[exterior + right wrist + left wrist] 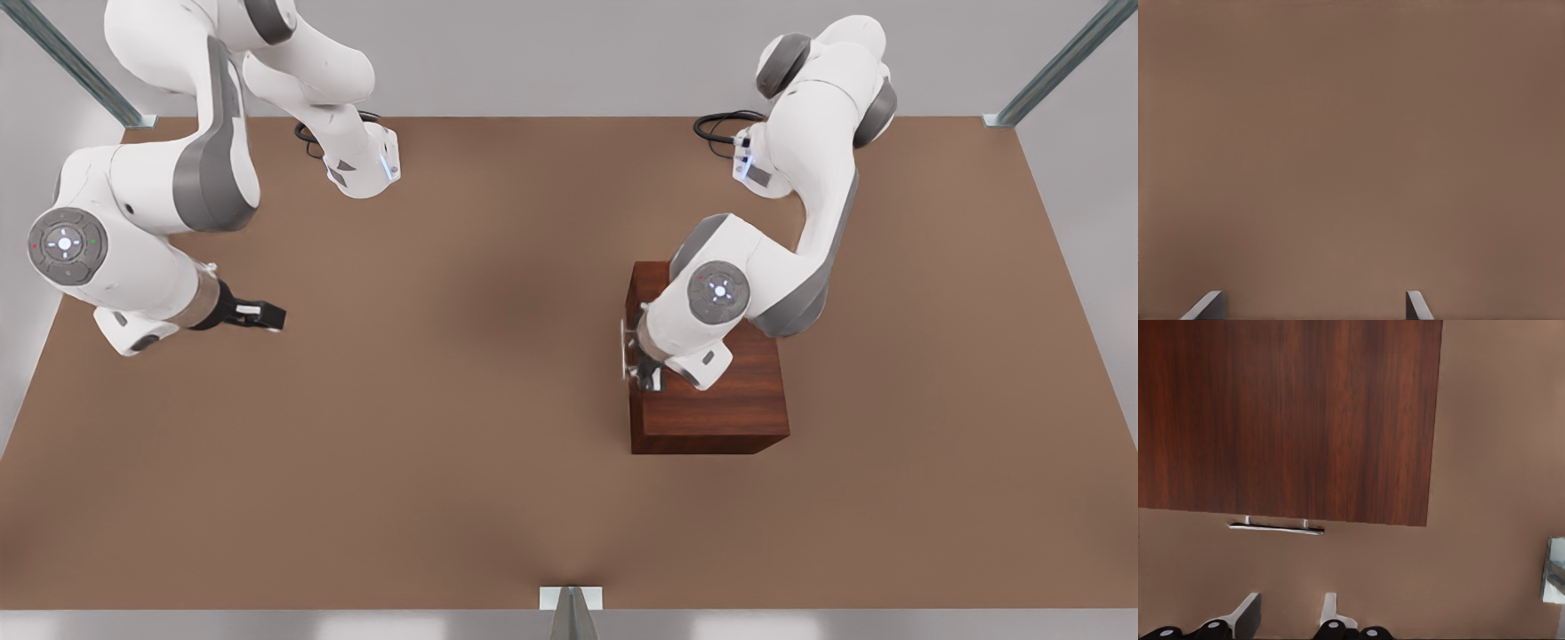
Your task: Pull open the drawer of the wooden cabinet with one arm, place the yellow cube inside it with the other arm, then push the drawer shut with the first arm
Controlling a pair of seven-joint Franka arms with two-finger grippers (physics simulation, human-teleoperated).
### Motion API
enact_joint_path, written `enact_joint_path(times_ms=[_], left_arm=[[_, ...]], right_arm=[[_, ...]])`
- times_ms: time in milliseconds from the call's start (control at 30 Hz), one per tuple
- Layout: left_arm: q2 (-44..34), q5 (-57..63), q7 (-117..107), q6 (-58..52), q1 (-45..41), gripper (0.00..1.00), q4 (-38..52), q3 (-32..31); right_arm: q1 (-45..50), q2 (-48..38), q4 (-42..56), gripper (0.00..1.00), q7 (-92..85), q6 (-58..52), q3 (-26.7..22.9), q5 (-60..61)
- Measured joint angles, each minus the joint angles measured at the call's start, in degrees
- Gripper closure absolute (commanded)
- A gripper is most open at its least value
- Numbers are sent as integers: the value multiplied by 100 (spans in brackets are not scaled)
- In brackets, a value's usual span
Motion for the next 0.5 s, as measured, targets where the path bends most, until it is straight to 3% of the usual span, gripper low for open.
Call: enact_joint_path(times_ms=[133, 200, 233, 500], left_arm=[[-843, 538, 1779, -1407, 912, 0, -140, 58], [-2283, 763, 2880, -1404, 1069, 0, -2036, 345], [-2488, 798, 3388, -1424, 1082, 0, -2326, 396], [-2203, 403, 6542, -1737, 1046, 0, -1977, 337]], right_arm=[[-158, -405, -382, 0, -72, 32, 4, 77], [-165, -537, -553, 0, -116, 69, 5, 109], [-162, -560, -598, 0, -137, 88, 5, 119], [-240, -697, -880, 0, -297, 286, 4, 181]])
